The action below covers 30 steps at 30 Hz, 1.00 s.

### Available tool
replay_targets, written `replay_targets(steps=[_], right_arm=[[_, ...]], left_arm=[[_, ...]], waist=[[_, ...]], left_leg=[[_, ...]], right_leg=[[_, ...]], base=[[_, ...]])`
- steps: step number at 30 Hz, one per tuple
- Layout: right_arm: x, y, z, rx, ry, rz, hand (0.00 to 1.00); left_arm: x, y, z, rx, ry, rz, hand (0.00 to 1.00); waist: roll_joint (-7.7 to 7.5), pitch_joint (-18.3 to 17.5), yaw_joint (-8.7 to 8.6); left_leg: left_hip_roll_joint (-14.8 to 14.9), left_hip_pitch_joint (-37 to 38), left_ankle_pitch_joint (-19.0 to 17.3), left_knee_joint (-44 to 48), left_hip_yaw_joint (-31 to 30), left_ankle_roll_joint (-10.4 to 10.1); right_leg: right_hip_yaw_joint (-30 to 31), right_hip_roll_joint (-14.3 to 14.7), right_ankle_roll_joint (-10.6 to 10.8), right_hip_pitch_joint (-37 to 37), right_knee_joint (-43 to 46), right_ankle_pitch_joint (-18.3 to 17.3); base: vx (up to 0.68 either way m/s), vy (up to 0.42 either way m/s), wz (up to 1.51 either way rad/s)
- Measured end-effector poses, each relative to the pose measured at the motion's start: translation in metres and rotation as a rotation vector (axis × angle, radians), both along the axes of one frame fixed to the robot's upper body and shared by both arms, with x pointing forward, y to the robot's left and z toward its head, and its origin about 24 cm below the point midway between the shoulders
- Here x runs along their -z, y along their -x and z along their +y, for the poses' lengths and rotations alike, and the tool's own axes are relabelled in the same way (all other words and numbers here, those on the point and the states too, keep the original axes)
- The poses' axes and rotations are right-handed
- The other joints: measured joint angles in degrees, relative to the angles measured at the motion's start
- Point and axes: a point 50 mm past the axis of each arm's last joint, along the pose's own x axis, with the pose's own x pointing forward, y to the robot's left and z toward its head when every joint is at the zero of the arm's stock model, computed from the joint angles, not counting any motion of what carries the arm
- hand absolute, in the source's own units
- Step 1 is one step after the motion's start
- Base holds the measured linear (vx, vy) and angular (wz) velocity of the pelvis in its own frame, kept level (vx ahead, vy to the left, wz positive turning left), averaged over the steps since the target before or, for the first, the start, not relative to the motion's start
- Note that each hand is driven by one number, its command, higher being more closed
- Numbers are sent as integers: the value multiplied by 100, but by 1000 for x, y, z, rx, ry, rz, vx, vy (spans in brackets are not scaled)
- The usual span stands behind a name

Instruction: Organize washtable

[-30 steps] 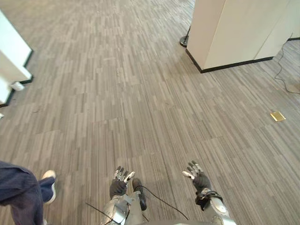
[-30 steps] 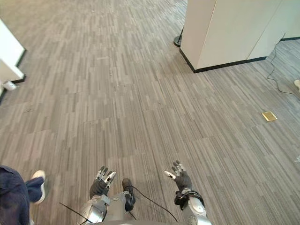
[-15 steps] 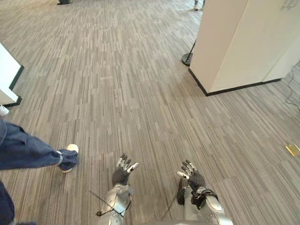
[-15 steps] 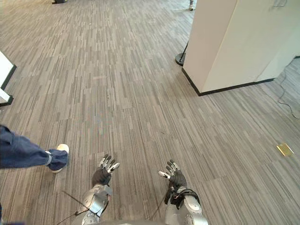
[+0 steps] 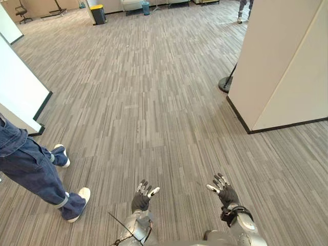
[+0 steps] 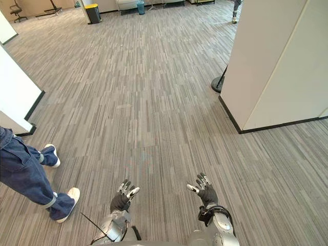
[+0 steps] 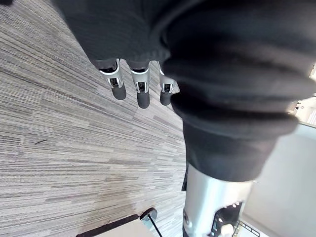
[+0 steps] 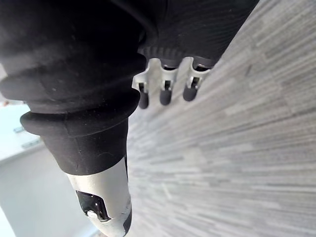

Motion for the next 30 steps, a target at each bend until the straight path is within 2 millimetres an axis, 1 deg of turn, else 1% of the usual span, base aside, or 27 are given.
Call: replay_targets(steps=[1,2,3,4,5,7,9,10,11,12,13,14,15,16,17,18,19,20,21,22,23,25,26,27,28,29,30], right_arm=[[0,0,0,-3,5,0,0],[2,2,2,-3,0,8,0],[2,2,10,-13,-15,8,0],[2,3,13,-25,-19,8,0],[2,2,20,-44,-29,6,0],[3,2,26,-46,-46,8,0],[5,6,32,-36,-72,19,0],[6,6,35,-37,-81,22,0],[7,3,41,-58,-90,29,0],[8,3,41,-73,-87,32,0],[8,2,40,-76,-84,29,0],[7,2,38,-82,-77,24,0],[7,2,36,-83,-72,24,0],[7,3,36,-85,-70,25,0],[8,4,37,-88,-69,27,0],[8,4,37,-91,-65,28,0],[7,3,36,-92,-59,24,0],[7,3,36,-91,-58,23,0],[7,4,37,-96,-56,26,0],[7,2,36,-101,-46,24,0],[7,2,32,-104,-31,26,0],[1,-6,25,-84,-17,-7,0],[-4,-8,19,-68,-9,-33,0],[-5,-9,16,-68,2,-36,0],[-6,-10,18,-78,1,-38,0],[-10,-12,16,-73,7,-57,0],[-13,-14,16,-70,8,-72,0]], left_arm=[[-3,-2,1,-5,-1,-13,0],[-4,-3,6,-15,-12,-22,0],[-7,-5,12,-32,-23,-34,0],[-9,-8,14,-46,-25,-48,0],[-14,-11,20,-61,-35,-71,0],[-13,-9,23,-72,-40,-68,0],[-14,-9,24,-71,-43,-69,0],[-16,-11,24,-61,-47,-78,0],[-19,-16,28,-43,-73,-98,0],[-20,-17,27,-26,-80,-103,0],[-20,-16,26,-17,-80,-100,0],[-18,-13,20,6,-77,-95,0],[-19,-14,14,49,-84,-100,0],[-20,-16,11,72,-87,-107,0],[-22,-20,4,117,-93,-125,0],[-24,-23,1,139,-92,-136,0],[-30,-33,-6,191,-100,-173,0],[-31,-35,-9,210,-102,-185,0],[-33,-36,-8,218,-113,-195,0],[-30,-36,-11,223,-112,-179,0],[-26,-33,-14,228,-105,-163,0],[-22,-28,-20,251,-99,-145,0],[-18,-25,-21,255,-100,-123,0],[-15,-23,-23,252,-91,-106,0],[-11,-17,-22,243,-88,-81,0],[-9,-16,-25,239,-74,-72,0],[-9,-16,-25,238,-74,-73,0]], waist=[[4,-4,3],[-105,-27,98],[-373,-141,57],[-427,-172,7],[-501,-182,50],[-548,-202,105],[-581,-293,68],[-639,-274,22],[-785,-280,-73],[-656,-200,-108],[-634,-184,-130],[-427,-105,-204],[-288,-96,-297],[-245,-99,-370],[-207,-84,-544],[-210,-66,-585],[-276,20,-706],[-302,38,-699],[-487,-14,-706],[-531,7,-726],[-428,-14,-699],[-286,-60,-677],[-114,12,-681],[12,63,-680],[61,81,-647],[147,89,-554],[72,130,-540]], left_leg=[[-165,5,219,-862,-42,-270],[-376,69,1005,-1072,-118,96],[-573,-97,669,-626,-89,691],[-563,-257,452,-287,-104,805],[-547,-384,126,322,-73,951],[-608,-236,-259,834,57,1073],[-1137,541,-996,386,-63,1009],[-1310,661,-1070,291,-133,1030],[-1637,1089,-1158,-50,-350,1095],[-1739,1448,-1147,-326,-454,1052],[-1774,1762,-1141,-535,-502,1039],[-1795,2294,-1119,-918,-635,992],[-1799,2669,-1100,-1223,-779,960],[-1800,2810,-1091,-1352,-866,945],[-1800,3011,-1083,-1499,-1048,932],[-1799,3105,-1085,-1563,-1120,928],[-1775,3375,-1172,-1706,-1264,773],[-1777,3470,-1224,-1767,-1324,684],[-1868,3739,-1342,-1887,-1393,476],[-1864,3948,-1501,-1817,-1489,239],[-1770,3943,-1495,-1689,-1482,240],[-1407,3562,-1303,-589,-1444,212],[-1023,3202,-923,579,-1489,-264],[-679,2846,-273,1569,-1596,-675],[-394,2523,614,2470,-1725,-959],[-148,2039,702,3593,-1774,-950],[-147,1621,540,4237,-1747,-678]], right_leg=[[5,-51,146,183,-74,-112],[55,-193,314,389,-165,-248],[4,-446,372,518,-225,-164],[-31,-507,458,494,-189,-56],[33,-666,583,437,112,126],[167,-934,404,267,1002,482],[486,-1362,61,-367,3085,1492],[666,-1419,25,-686,3841,1475],[949,-1319,-8,-1330,5277,1160],[869,-1206,-232,-1584,5678,906],[715,-1154,-445,-1734,5800,737],[356,-1043,-640,-2005,5811,445],[197,-867,-642,-2422,5550,182],[177,-753,-593,-2642,5258,81],[206,-572,-474,-2966,4388,27],[255,-482,-395,-3087,3749,81],[307,-288,-155,-3188,2034,479],[286,-232,-59,-3134,1302,755],[211,-250,55,-3124,200,1004],[194,-257,-134,-3179,360,1553],[131,-225,-222,-3229,541,1682],[140,-67,-649,-3220,858,2006],[26,119,-811,-3069,1160,1737],[-53,287,-838,-2835,1233,1445],[-39,444,-875,-2572,1218,1219],[-10,638,-992,-2198,1108,1028],[74,704,-1062,-1832,975,900]], base=[[493,315,-19],[628,342,-7],[642,320,3],[640,306,19],[648,367,11],[616,411,12],[679,479,50],[653,328,96],[538,132,88],[544,102,76],[561,100,44],[539,110,49],[525,97,57],[501,39,81],[405,-26,80],[641,-148,111],[555,-180,84],[698,-254,86],[640,-235,58],[658,-223,41],[690,-226,12],[666,-259,-4],[620,-271,-5],[598,-226,-21],[592,-116,-43],[676,-99,-52],[657,-93,-44]])
